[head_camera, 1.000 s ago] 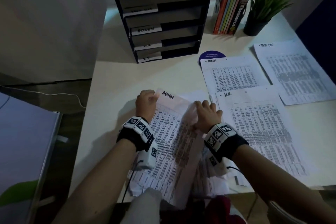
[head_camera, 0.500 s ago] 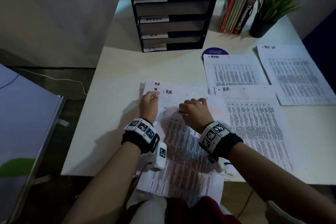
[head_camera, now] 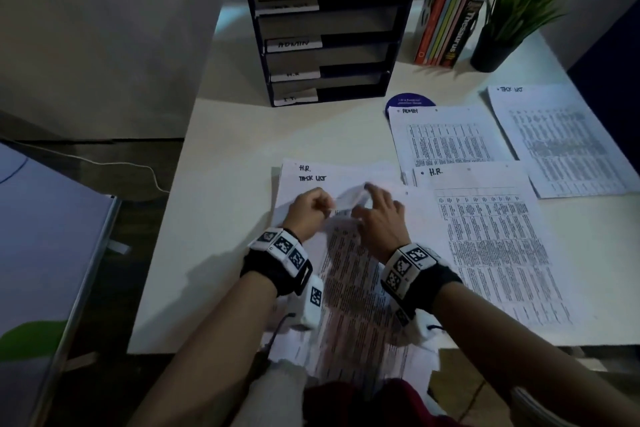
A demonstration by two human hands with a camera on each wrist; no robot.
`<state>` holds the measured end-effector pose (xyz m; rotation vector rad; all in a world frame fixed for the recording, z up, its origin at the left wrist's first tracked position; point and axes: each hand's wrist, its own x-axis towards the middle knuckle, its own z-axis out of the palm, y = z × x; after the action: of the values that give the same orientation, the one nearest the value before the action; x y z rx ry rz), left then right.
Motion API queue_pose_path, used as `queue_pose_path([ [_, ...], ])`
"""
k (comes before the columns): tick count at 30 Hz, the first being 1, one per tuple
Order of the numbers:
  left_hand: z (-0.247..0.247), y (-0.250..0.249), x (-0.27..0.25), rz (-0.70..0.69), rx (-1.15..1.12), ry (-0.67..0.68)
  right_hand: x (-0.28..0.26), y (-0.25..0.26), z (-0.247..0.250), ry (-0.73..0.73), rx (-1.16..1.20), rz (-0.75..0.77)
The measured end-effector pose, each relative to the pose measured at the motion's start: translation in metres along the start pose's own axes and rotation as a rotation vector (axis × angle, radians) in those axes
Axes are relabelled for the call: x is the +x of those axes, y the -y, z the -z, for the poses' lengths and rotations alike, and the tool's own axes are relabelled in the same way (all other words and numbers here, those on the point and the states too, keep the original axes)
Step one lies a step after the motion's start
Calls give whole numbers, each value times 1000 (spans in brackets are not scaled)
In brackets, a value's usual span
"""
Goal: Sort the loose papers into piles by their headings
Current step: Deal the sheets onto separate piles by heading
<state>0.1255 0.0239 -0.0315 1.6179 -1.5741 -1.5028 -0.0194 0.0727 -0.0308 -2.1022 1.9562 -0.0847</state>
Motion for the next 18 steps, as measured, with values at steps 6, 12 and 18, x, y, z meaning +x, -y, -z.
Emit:
queue_pose_path([
  [6, 33, 13, -1, 1, 39, 201, 12, 8, 10, -21, -28, 88],
  [12, 65, 4, 43, -52, 282, -10, 21, 28, -2, 23, 41, 7],
  [18, 65, 8, 60, -19, 632, 98, 50, 32, -1, 83, 230, -215],
])
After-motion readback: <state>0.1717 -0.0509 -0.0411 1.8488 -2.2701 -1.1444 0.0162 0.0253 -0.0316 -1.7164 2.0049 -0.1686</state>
